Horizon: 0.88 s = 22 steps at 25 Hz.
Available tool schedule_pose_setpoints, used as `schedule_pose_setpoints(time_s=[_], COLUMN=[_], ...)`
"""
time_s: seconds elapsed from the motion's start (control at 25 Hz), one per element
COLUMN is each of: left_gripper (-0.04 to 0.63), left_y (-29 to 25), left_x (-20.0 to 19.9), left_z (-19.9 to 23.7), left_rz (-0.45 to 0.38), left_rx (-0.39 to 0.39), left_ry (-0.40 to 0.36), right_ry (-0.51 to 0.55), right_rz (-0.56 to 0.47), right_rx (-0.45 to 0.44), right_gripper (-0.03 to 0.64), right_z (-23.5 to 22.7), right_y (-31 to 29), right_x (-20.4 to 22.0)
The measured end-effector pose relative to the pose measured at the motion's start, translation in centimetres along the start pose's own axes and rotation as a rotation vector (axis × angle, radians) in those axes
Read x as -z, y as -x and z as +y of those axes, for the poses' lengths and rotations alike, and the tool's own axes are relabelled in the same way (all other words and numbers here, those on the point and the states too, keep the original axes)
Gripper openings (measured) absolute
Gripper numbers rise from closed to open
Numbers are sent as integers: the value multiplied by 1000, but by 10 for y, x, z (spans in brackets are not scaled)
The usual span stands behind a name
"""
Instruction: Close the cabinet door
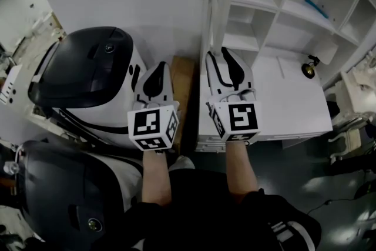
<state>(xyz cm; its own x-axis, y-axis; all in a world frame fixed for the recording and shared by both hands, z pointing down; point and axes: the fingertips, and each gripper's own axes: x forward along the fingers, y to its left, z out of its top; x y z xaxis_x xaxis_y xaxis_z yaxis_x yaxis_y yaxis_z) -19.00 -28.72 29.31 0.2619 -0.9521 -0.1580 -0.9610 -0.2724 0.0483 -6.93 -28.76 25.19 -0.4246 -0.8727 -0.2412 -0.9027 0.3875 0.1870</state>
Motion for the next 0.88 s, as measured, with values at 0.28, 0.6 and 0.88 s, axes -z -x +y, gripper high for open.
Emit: schedule_pose_setpoints(time_s=[0.28,0.6,0.88], left_gripper=[12,12,12], left_y=[-2,-4,-4], left_x=[-2,4,6], left_z=[3,-10,-24], left_rz=[7,24,24], left_rx=[-4,25,55], left_ry=[-20,-36,-41], right_ry=[4,-3,-2], right_rz=[-13,-3,19], right_rx=[52,72,78], right_gripper=[110,92,84], right_z=[-7,-9,-12], right_y=[-4,0,5], right_x=[-2,2,3])
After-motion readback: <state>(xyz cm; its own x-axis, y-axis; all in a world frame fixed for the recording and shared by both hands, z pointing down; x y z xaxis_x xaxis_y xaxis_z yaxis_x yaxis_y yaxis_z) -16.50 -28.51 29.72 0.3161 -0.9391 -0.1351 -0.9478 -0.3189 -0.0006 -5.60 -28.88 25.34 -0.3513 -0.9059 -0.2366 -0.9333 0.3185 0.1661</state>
